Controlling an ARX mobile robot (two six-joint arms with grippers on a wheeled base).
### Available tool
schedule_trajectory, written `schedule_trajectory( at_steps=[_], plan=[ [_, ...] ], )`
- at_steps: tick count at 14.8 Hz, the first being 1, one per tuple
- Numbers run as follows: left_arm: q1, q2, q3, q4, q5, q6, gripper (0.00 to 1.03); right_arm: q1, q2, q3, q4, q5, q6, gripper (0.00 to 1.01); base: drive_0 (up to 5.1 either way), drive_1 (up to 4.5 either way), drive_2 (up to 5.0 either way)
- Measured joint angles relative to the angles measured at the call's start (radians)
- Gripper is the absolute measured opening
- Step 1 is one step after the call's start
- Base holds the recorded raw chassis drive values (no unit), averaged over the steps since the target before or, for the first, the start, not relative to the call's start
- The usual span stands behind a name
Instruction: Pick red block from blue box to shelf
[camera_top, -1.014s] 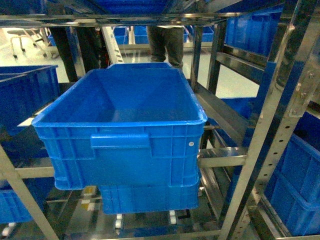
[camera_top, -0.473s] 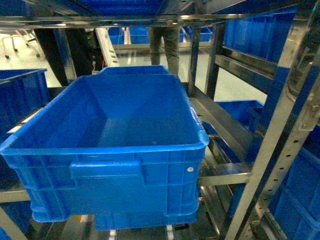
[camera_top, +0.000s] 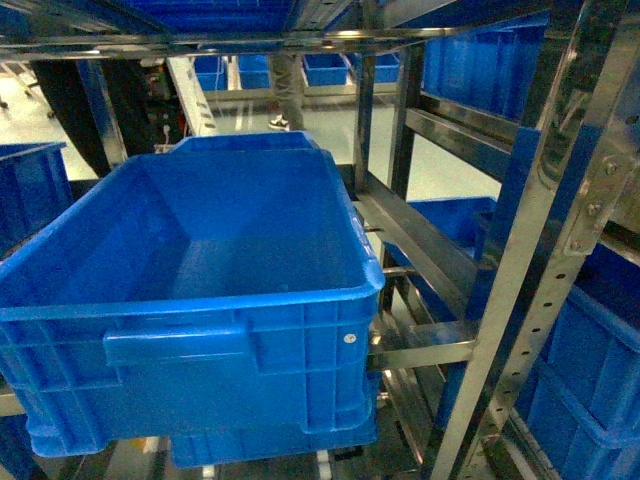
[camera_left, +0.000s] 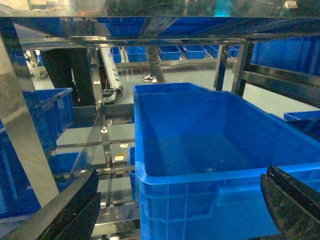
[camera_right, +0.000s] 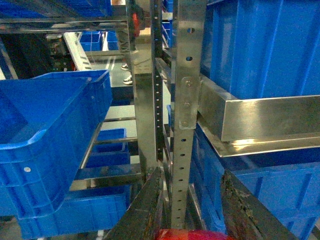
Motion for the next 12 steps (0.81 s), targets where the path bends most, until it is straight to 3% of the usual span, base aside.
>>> schedule_trajectory(
  at_steps=[6,12],
  plan=[
    [0.0,0.0,0.0,0.0,0.001,0.0,0.98,0.0,0.0,0.0,0.0,0.0,0.0,0.28,0.0,0.0,0.0],
    [0.003,0.0,0.0,0.001,0.0,0.0,0.98,0.0,0.0,0.0,0.0,0.0,0.0,0.28,2.0,1.97,2.0]
  ],
)
